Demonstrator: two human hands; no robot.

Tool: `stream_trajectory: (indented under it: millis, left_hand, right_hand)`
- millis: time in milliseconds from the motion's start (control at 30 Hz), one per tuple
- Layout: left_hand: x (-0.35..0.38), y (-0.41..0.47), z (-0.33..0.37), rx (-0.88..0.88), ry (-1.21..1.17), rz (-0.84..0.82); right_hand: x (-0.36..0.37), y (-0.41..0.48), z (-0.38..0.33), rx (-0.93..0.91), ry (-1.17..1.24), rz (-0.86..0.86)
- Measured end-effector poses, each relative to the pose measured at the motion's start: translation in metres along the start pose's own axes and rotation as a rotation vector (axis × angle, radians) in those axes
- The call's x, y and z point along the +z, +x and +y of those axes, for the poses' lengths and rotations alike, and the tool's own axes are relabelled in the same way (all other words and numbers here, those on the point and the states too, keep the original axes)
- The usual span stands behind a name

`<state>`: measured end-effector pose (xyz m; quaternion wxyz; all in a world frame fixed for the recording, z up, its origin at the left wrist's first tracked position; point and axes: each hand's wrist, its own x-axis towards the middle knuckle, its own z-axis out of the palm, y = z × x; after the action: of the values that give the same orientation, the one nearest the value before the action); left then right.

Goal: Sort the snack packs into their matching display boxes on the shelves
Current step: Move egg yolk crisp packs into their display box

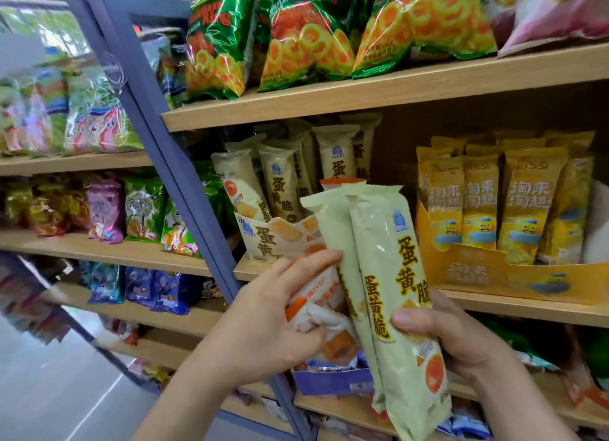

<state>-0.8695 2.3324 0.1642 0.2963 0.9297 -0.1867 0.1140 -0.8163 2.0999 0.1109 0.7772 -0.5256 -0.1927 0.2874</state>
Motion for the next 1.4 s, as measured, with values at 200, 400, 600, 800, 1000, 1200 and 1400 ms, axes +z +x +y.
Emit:
stream_trajectory:
  millis: [200,400,600,800,1000,1200,1400]
  left_hand:
    - [-0.003,0.011,-0.016,-0.074,0.007,-0.002]
    - [-0.041,0.022,-0.054,-0.091,-0.154,0.059]
    - [-0.069,0.066,-0.096,-0.035,-0.038,-0.177]
    - [-0.065,0.069,-0.124,0.102,0.027,-0.324]
    - [-0.073,0.038,-0.124,0.251,0.042,-0.363]
    - [-0.091,0.013,-0.118,0.317,-0.064,-0.313]
    - [-0.124,0.005,-0.107,0.270,-0.195,-0.247]
  right_hand:
    - [0.015,0.006,-0.005,0.017,0.019,-0.026]
    - [0.031,0.001,-0.016,-0.243,0.050,0.252]
    - [0.071,0.004,-0.023,-0.464,0.069,0.414]
    - [0.100,0.033,-0.035,-0.780,0.035,0.550]
    - [0.135,0.083,-0.035,-0.910,0.034,0.602]
    - [0.135,0.122,-0.014,-0.728,-0.262,0.910]
    - [0.128,0.121,-0.023,-0.461,-0.785,0.849]
